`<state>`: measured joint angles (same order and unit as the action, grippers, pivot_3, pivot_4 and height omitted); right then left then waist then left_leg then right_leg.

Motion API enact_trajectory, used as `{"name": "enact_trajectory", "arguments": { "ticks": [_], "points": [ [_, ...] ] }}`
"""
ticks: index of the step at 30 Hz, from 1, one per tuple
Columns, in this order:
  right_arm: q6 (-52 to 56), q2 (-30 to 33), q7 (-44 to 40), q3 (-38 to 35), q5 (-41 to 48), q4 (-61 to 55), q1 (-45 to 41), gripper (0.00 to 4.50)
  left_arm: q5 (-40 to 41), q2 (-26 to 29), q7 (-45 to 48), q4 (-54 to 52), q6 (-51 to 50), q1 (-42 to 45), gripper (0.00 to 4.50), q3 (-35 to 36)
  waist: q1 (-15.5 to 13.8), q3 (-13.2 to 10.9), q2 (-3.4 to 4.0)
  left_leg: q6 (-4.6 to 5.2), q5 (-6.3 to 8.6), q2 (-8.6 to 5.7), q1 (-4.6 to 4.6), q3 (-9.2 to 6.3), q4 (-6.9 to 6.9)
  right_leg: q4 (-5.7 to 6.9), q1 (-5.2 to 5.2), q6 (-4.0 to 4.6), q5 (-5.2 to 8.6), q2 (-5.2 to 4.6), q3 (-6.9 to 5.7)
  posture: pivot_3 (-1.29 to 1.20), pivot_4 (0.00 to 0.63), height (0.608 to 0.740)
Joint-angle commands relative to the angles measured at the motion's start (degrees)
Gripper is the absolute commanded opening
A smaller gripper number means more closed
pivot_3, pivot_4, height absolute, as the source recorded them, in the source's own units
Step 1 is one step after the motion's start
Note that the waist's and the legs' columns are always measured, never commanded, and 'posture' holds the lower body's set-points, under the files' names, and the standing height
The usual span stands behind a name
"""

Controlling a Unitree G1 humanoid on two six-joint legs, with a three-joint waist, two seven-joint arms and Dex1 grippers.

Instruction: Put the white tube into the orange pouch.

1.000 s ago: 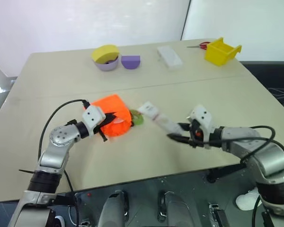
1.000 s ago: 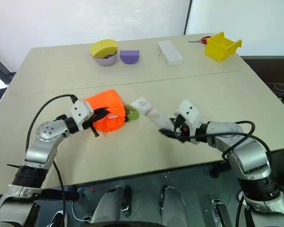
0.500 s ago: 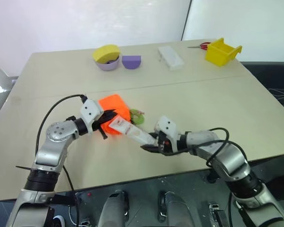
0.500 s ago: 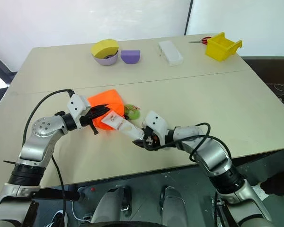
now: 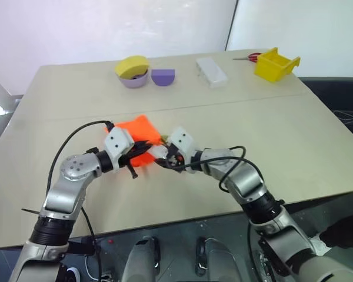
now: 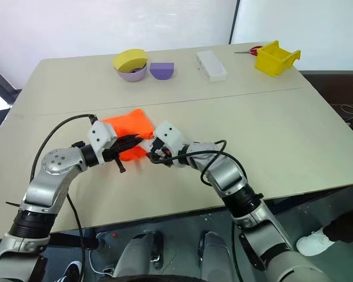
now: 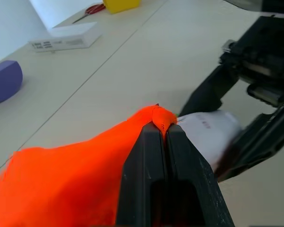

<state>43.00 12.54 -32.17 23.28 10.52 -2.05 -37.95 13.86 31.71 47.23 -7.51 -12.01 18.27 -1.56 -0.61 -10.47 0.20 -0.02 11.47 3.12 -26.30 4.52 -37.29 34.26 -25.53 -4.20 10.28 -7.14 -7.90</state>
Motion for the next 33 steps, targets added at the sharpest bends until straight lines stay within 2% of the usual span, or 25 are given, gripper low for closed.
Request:
{"name": "enact_trajectory", "arguments": {
  "ticks": [1, 6, 10, 13, 20, 24, 26, 30, 33],
  "points": [
    [-2.11, -1.48, 0.66, 0.19, -1.92, 0.91, -2.07, 1.82, 0.64, 0.05, -0.07, -2.97, -0.36, -0.34, 0.0, -0.1, 0.02, 0.0, 0.0, 0.0, 0.0, 0.0, -0.02, 0.01, 0.01, -0.01, 0.0, -0.01, 0.0, 0.0, 0.0, 0.0, 0.15, 0.74],
    [-2.77, -3.02, 1.86, 2.74, -6.15, 4.38, -4.27, 1.82, 0.2, -0.38, -0.53, -3.55, -0.83, -0.88, 0.0, -0.33, 0.17, 0.0, 0.0, 0.01, -0.01, -0.01, -0.02, 0.03, 0.03, -0.01, -0.01, -0.03, 0.01, 0.01, 0.01, 0.0, 0.15, 0.74],
    [-0.82, -8.01, 5.91, 3.21, -8.75, 9.57, -6.79, 1.82, 0.08, -0.31, -0.36, -3.41, -0.92, -1.67, 0.0, -0.33, 0.66, 0.0, 0.0, -0.03, -0.03, 0.13, 0.02, 0.03, 0.02, 0.02, -0.01, -0.03, 0.01, 0.11, 0.01, 0.0, 0.15, 0.74],
    [0.63, -11.57, 5.98, 2.1, -7.6, 10.16, -6.96, 1.82, 0.06, -0.62, -0.53, -3.67, -0.71, -2.0, 0.0, -0.5, 1.23, 0.0, 0.01, -0.11, -0.05, 0.38, 0.04, 0.05, 0.01, 0.01, -0.01, 0.09, -0.05, 0.32, 0.01, 0.0, 0.15, 0.74],
    [-0.23, -12.73, 7.63, 2.56, -10.41, 14.44, -7.19, 1.82, -0.28, -0.59, -0.75, -3.69, 0.04, -2.94, 0.0, -0.68, 1.4, 0.0, 0.01, -0.12, -0.06, 0.52, 0.07, 0.08, 0.03, 0.02, -0.06, 0.17, -0.09, 0.46, 0.01, 0.0, 0.15, 0.74],
    [0.8, -14.07, 6.32, 0.15, -8.31, 14.35, -7.13, 1.82, -0.57, -0.35, -0.8, -3.53, 0.55, -3.34, 0.0, -0.72, 1.41, 0.0, 0.02, -0.27, 0.01, 0.55, 0.08, 0.09, 0.03, 0.01, -0.07, 0.24, -0.13, 0.46, 0.01, 0.0, 0.15, 0.74],
    [-0.07, -14.38, 6.8, -0.4, -8.68, 14.42, -7.3, 2.87, -0.55, -0.43, -0.95, -3.24, 0.43, -3.49, 0.0, -0.69, 1.41, 0.0, 0.02, -0.28, 0.02, 0.57, 0.08, 0.1, 0.03, 0.01, -0.07, 0.27, -0.14, 0.47, 0.01, 0.0, 0.15, 0.74],
    [0.59, -14.13, 5.19, -0.68, -8.04, 12.99, -6.81, 4.48, -0.79, -0.44, -1.16, -2.28, 1.1, -3.99, 0.0, -0.41, 1.39, 0.0, 0.02, -0.29, 0.02, 0.58, 0.01, 0.14, 0.04, 0.01, -0.18, 0.29, -0.16, 0.47, 0.02, 0.0, 0.15, 0.74],
    [1.37, -11.95, 2.14, 0.27, -7.13, 7.95, -4.92, 4.48, -1.05, -0.48, -1.98, -0.88, 1.98, -5.13, 0.0, 0.58, 1.28, 0.0, 0.02, -0.26, -0.01, 0.58, -0.03, 0.16, 0.06, 0.0, -0.21, 0.28, -0.15, 0.47, 0.02, 0.0, 0.15, 0.74]
  ]
}}
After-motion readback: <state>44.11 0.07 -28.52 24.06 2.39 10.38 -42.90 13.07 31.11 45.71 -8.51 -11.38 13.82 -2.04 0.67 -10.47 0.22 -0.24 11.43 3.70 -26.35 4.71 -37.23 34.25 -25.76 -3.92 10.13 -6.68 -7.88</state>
